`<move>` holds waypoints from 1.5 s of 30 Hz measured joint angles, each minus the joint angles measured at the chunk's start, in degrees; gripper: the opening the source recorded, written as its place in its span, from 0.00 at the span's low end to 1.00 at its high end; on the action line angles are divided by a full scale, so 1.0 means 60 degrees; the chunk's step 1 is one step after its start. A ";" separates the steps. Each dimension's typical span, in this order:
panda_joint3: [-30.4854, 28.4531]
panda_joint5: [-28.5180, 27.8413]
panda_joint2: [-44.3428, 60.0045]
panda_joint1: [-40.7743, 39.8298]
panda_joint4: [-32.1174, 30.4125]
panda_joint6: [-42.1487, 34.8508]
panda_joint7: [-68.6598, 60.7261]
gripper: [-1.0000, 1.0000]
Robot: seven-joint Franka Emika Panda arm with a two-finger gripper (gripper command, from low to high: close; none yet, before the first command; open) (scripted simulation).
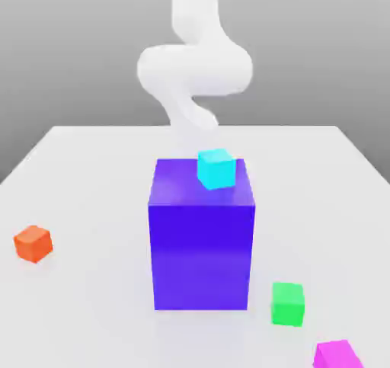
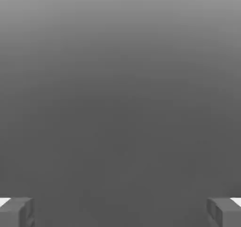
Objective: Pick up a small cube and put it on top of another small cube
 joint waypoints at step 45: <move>-0.0596 0.1001 1.2060 0.4199 0.0921 0.4009 -1.2965 0.00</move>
